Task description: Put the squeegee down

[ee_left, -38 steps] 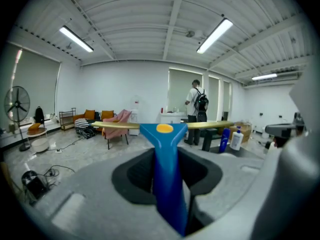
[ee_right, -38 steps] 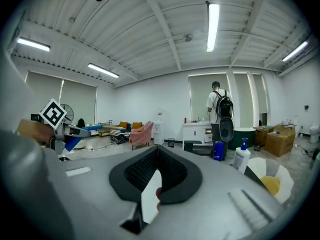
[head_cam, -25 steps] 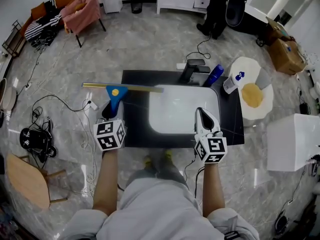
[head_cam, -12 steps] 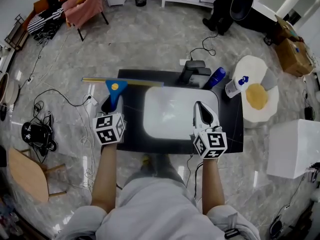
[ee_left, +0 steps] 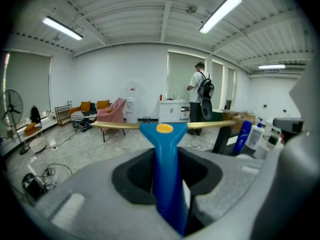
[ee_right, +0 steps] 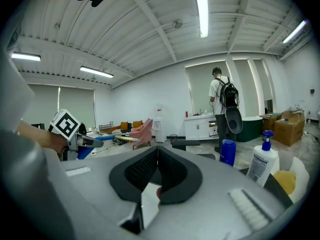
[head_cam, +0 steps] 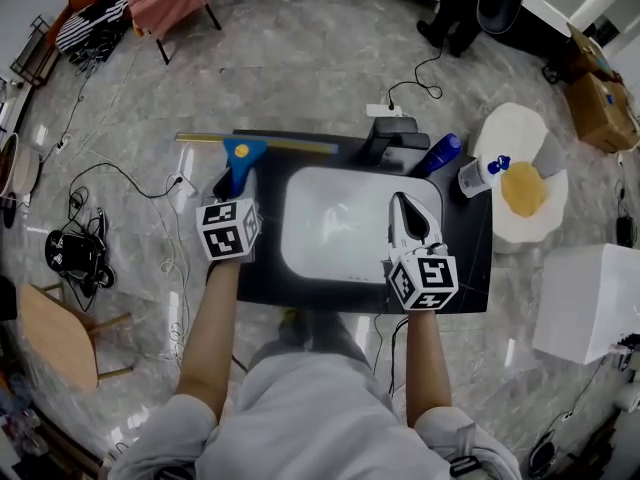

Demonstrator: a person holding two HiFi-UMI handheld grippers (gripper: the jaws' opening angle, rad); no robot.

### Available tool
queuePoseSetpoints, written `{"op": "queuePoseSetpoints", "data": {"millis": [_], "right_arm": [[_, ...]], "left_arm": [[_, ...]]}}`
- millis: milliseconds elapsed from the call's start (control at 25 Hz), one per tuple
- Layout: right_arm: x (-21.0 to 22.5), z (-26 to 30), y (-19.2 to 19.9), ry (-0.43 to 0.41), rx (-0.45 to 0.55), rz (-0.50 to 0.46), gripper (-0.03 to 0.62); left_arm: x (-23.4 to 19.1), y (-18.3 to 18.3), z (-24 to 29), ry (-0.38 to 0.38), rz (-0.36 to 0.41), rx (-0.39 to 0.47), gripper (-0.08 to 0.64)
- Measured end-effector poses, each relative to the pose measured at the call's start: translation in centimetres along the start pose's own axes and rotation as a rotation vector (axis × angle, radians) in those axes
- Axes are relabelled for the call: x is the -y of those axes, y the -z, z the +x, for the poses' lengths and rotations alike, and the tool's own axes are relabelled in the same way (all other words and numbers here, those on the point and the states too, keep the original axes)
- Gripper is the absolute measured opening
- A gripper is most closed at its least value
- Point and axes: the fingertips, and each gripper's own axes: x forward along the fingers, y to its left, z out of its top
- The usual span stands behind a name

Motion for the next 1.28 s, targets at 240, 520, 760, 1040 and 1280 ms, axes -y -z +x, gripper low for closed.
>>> {"op": "queuePoseSetpoints", "data": {"millis": [240,520,760,1040,1280], "right_arm": [[0.7,2.0,1.2,-0.029,-0.022,0.007,0.003],[2.1,3.7,2.3,-0.034,-0.045,0.022,0.003],[3.0,4.9,3.6,-0.041,-0.073,0.023,0.003],[4.2,5.9,4.9,-0.031,-0.095,0.033,0.003],[4.7,6.8,5.5,-0.03,-0.108,0.038,0.003]], "left_arm": [[0.7,2.3,4.7,0.012,-0.005,-0.067,0.127],[1.4,5.3,9.3,0.007,-0.041,-0.146,0.127],[1.8,8.0,12.4,0.0,-0.056,-0.221,0.127],[2.1,9.8,14.9,0.006,-0.033,-0.272,0.127],[2.2,11.4,16.2,0.004,-0.058,-0.311,0.127]]}}
